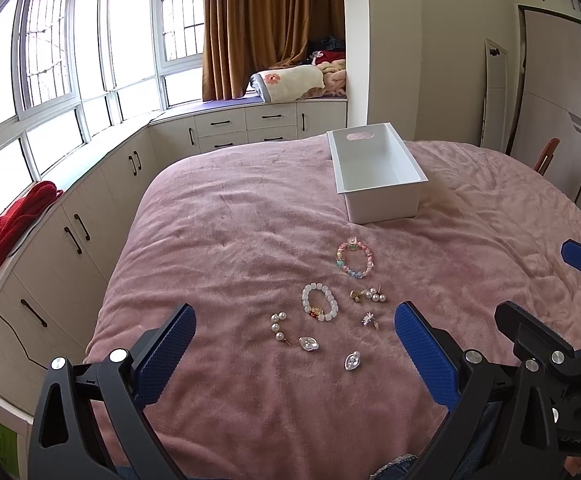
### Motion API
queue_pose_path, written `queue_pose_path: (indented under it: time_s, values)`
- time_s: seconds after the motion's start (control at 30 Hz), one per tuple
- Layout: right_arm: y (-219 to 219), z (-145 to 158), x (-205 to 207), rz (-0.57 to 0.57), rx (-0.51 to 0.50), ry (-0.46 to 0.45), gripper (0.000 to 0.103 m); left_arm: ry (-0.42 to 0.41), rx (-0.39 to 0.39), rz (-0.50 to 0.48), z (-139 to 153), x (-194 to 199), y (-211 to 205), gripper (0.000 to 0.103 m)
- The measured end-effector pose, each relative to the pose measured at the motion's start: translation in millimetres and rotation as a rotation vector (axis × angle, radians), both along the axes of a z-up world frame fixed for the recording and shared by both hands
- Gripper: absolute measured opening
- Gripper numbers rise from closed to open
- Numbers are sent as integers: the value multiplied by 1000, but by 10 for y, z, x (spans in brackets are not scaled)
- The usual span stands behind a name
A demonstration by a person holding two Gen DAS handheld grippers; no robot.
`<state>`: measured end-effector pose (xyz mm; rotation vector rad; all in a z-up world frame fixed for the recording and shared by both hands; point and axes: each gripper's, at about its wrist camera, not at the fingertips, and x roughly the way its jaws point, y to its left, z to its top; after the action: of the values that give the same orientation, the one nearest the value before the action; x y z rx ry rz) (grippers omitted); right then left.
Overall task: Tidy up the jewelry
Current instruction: 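Move both tools down toward the pearl earrings on the blanket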
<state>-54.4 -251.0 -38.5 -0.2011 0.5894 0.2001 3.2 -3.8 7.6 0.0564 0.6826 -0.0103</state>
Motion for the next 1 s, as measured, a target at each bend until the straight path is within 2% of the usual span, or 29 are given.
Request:
queue_pose_path:
  time_s: [0.2, 0.4, 0.6, 0.77, 0.93, 1.0]
  values:
    - [9, 0, 87, 10, 5, 7, 98, 7, 1, 2, -18, 18, -21, 101]
    - [-22, -41, 284, 18, 34, 28, 98, 48, 28, 18, -143, 158, -75, 101]
    - [-94, -151, 608, 30, 74, 79, 98, 113, -34, 25, -343, 422, 76, 101]
    - [-115, -310, 955, 59, 95, 132, 97, 207, -126, 37, -633, 749, 314, 101]
    - [-63, -518, 1276, 87, 68, 181, 91, 273, -128, 69, -921, 975, 442, 101]
    - [-30, -611, 1384, 106, 60, 198, 84, 295, -113, 67, -1038, 1060, 456, 101]
